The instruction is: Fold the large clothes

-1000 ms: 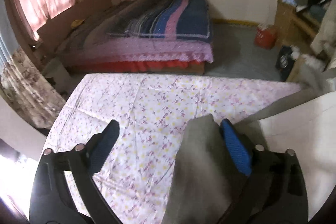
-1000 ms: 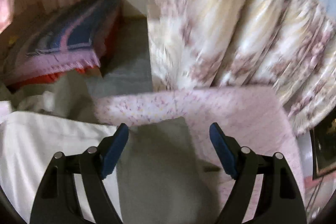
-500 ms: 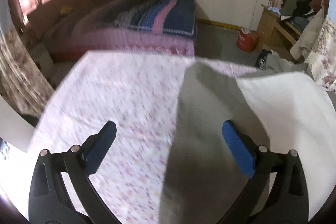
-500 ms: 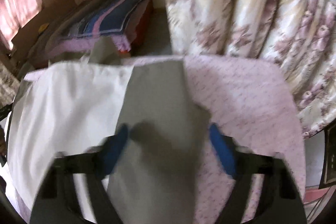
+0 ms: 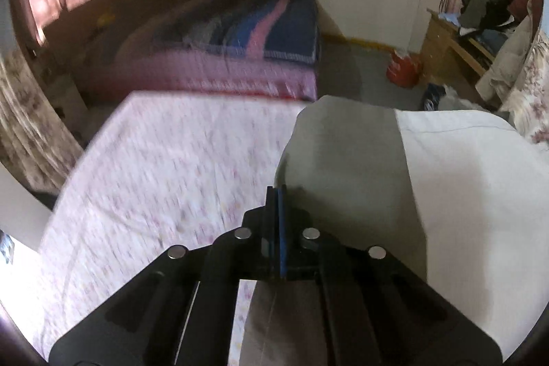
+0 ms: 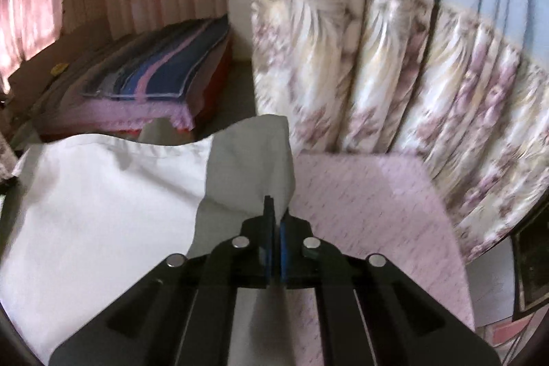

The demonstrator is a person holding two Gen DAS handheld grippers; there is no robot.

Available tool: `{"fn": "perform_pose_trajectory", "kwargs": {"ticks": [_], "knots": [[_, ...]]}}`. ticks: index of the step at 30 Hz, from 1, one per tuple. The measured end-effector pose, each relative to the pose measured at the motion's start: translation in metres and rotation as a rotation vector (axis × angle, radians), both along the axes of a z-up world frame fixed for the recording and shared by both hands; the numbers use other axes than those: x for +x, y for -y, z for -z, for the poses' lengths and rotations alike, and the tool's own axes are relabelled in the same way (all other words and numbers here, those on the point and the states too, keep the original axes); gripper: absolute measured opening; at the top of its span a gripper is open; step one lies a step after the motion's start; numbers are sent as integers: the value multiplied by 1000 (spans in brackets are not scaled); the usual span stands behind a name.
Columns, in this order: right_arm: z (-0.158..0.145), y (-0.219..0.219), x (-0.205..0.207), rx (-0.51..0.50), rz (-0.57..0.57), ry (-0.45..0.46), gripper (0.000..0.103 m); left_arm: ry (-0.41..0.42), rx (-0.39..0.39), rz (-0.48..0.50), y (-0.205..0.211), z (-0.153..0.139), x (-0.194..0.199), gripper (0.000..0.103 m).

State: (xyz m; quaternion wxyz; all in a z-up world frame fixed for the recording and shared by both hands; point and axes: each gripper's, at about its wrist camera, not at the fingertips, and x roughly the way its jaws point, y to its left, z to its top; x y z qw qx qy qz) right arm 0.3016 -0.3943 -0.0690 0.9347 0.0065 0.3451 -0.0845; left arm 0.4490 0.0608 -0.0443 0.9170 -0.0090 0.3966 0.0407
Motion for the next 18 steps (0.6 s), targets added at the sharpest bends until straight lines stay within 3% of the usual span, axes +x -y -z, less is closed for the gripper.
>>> {"fn": "perform_pose_trajectory", "kwargs": {"ticks": [3,5,7,8,9,11,12,14,15,16,18], "knots": [[12,-10,15,-65,12,-42,2,65,103,-29,17,-10,4,0],[29,-6,30,-44,22,-104,3,54,150,-55,23,-3,11,1],[46,-3,39,-37,42,-157,16,9,196,-80,25,15,18,1],[55,-2,42,-73,69,-167,35,-20,229,-99,25,27,21,1],[61,-2,44,-111,91,-175,47,-43,249,-104,21,34,22,1],[64,-1,42,-113,96,-160,48,-104,265,-113,12,50,24,1],[63,-1,41,-109,96,-154,49,-98,234,-124,5,49,24,1],[59,2,37,-96,88,-136,51,-93,255,-114,-1,48,21,2],[55,4,33,-85,87,-127,62,-89,253,-107,-4,48,20,4],[48,9,25,-70,96,-107,68,-80,241,-114,-8,45,17,11],[34,14,12,-49,85,-73,73,-43,207,-132,-16,35,6,37]]}}
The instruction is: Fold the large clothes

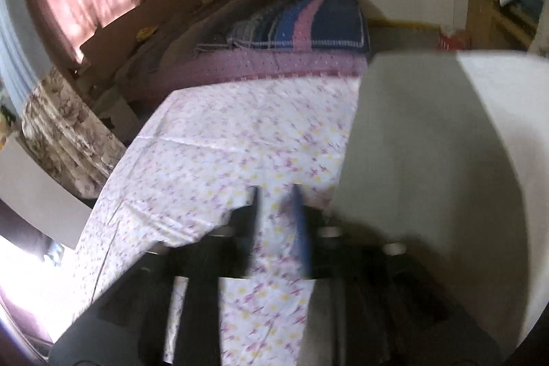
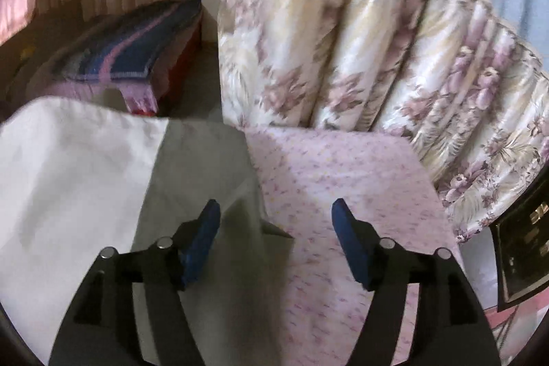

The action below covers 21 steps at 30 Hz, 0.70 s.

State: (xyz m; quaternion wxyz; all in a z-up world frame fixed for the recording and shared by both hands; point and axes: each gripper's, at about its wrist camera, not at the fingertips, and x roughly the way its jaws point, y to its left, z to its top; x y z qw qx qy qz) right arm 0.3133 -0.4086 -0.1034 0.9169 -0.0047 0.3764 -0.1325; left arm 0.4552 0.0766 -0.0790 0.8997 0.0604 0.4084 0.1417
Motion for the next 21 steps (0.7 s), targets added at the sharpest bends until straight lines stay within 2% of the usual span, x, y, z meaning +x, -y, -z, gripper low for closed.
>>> {"fn": "perform_pose_trajectory", "kwargs": {"ticks": [1,2,4,8,12,15,17,19,21], "knots": [[-7,2,-10,3,-6,12,80,30,-9,-6,-3,-9,-8,59],[-16,6,-23,10,-6,27,81,56,-18,-4,-5,-17,-16,75],[-27,9,-49,25,-11,39,81,105,-91,28,-4,-36,-40,89],[-25,-2,-91,62,-68,-18,81,151,-161,139,31,-59,-96,100],[-13,-16,-122,72,-121,-55,81,144,-174,234,84,-67,-136,100],[-3,-19,-126,128,-136,-53,81,140,-177,292,125,-68,-158,100],[2,-20,-120,139,-119,-49,81,157,-165,293,147,-68,-168,100],[7,-17,-111,178,-100,-53,81,151,-183,291,161,-65,-171,100],[14,-17,-98,174,-89,-73,82,142,-201,280,170,-63,-170,100]]}}
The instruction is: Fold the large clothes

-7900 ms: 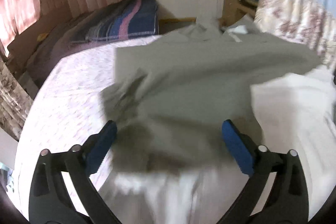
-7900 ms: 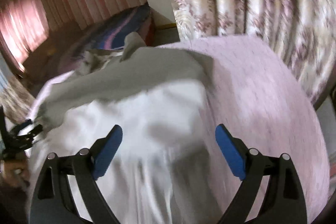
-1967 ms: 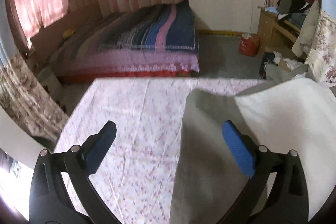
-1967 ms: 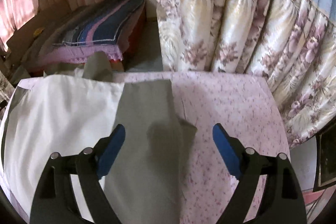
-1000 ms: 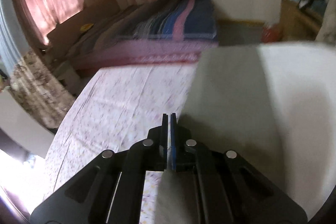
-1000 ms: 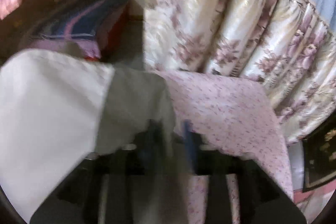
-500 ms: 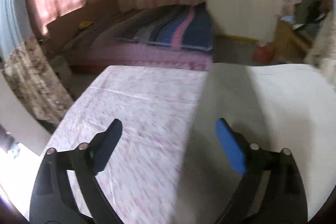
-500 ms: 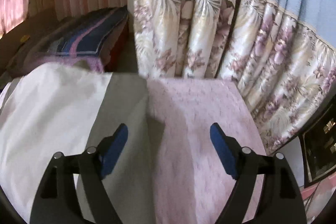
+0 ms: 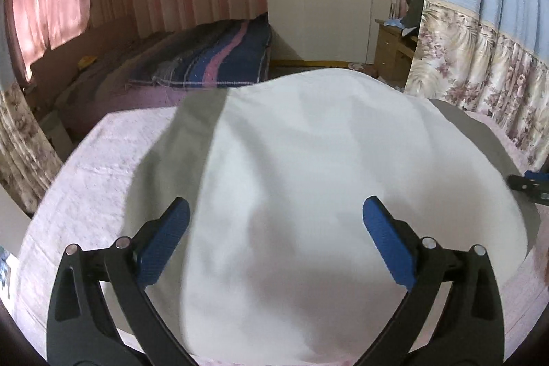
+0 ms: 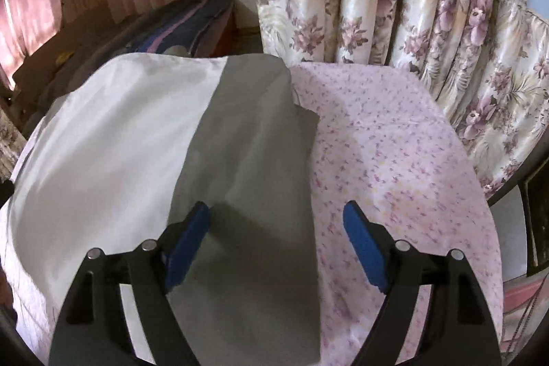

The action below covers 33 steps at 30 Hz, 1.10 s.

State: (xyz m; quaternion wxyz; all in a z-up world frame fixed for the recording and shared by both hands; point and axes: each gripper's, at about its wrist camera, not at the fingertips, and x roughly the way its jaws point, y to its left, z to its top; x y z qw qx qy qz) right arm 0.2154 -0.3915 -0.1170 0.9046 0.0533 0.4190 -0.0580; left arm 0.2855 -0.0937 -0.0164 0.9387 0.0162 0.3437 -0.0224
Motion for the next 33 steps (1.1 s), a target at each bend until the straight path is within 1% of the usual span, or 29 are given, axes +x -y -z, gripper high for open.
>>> {"fn": "perform_pose_trajectory", "kwargs": {"ticks": [2,3,4,6,8,9,10,12,14,15,16,17,18,20,22,23,24,26,29,32,33], "knots": [[5,-4,9,-27,4,-19,84,-7,-3,-3,6,2,6,100],[9,-4,13,-16,6,-34,83,-8,5,-7,9,4,6,100],[11,-4,16,4,6,-49,83,-17,5,1,12,6,9,100],[20,1,25,73,-3,-93,83,-36,-3,21,19,11,12,100],[30,7,30,137,-10,-122,84,-35,9,31,24,15,13,100],[34,8,31,145,-8,-128,87,-38,13,36,26,16,15,100],[36,8,31,137,-8,-122,88,-41,17,37,27,18,17,100],[35,4,31,120,-14,-123,87,-40,16,38,26,20,20,100],[34,1,30,125,-40,-108,73,-49,20,44,26,22,24,100],[32,-3,29,134,-67,-97,56,-51,22,46,27,22,25,100],[29,-8,29,118,-77,-91,52,-54,22,51,29,22,28,100],[27,-15,29,77,-84,-89,50,-54,23,54,30,22,29,100],[26,-17,29,64,-85,-89,48,-55,25,61,32,21,31,100],[25,-16,29,72,-81,-85,42,-65,21,70,34,23,34,100],[23,-15,26,75,-82,-69,30,-89,6,80,36,27,39,100],[21,-14,24,80,-83,-59,28,-99,-1,82,35,29,41,100],[19,-12,24,96,-79,-51,23,-109,-5,83,35,32,44,100],[13,-3,22,155,-63,-28,19,-137,7,88,37,40,49,100],[0,3,21,195,-68,-10,15,-166,47,98,41,52,54,100],[-19,4,21,212,-85,13,14,-173,56,106,42,58,54,100],[-25,1,22,201,-96,20,14,-174,55,107,42,58,54,100]]}}
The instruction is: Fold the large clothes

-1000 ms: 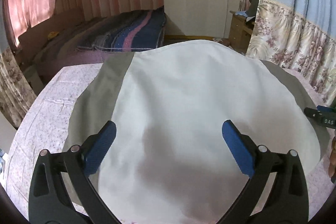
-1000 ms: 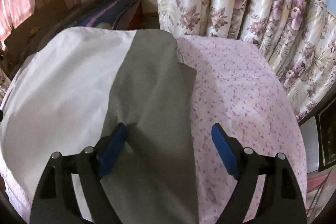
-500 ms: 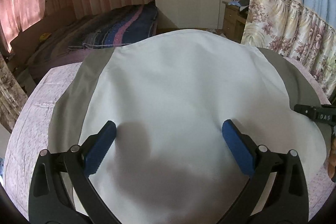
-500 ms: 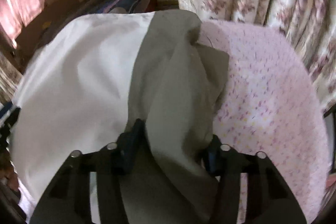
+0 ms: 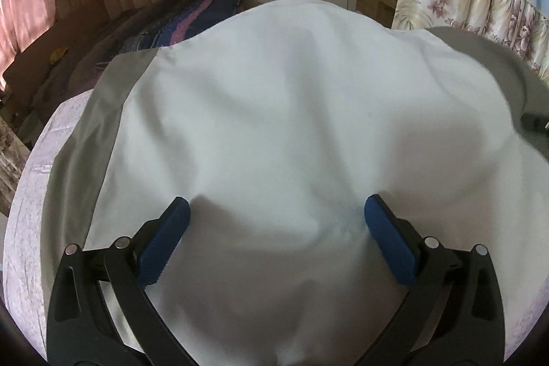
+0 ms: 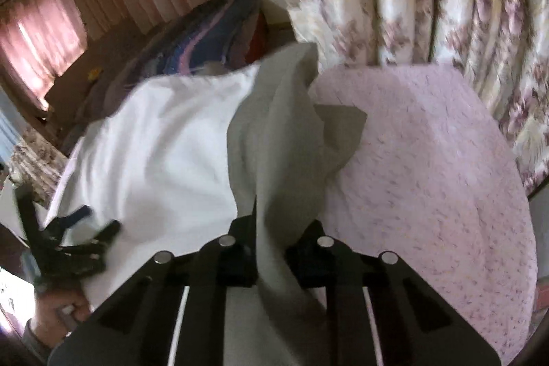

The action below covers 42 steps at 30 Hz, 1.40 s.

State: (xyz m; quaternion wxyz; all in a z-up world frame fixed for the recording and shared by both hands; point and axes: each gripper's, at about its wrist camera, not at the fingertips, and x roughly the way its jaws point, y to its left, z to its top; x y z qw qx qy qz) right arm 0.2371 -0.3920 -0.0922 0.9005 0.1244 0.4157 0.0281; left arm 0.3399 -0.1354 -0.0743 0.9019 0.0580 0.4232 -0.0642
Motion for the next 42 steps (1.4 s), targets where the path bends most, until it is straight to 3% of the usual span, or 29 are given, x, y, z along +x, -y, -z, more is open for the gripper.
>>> {"fn": "perform_pose_trajectory", "kwargs": {"ticks": [4,12,18,22,28,33,38,41,42], "knots": [[-19,-17,2,-51,-19,24,13,-11,-7,2,-2,-2,2,100],[-48,-20,1,97,-46,95,11,-17,-34,-10,-11,-3,9,100],[-77,-56,3,171,-119,138,11,-34,-44,-15,-8,2,22,100],[-95,-88,6,200,-169,169,11,-12,-123,-2,-28,-19,12,99],[-106,-150,11,224,-227,190,11,60,-127,-70,-88,-68,6,100],[-88,-224,31,215,-264,142,9,104,-135,-154,-153,-90,-2,100],[-34,-310,50,39,-330,27,10,89,-165,-219,-202,-83,-10,100],[2,-343,53,-80,-340,-24,23,69,-162,-233,-217,-71,-17,100],[11,-351,52,-100,-342,-27,32,63,-166,-234,-221,-67,-20,100]]}}
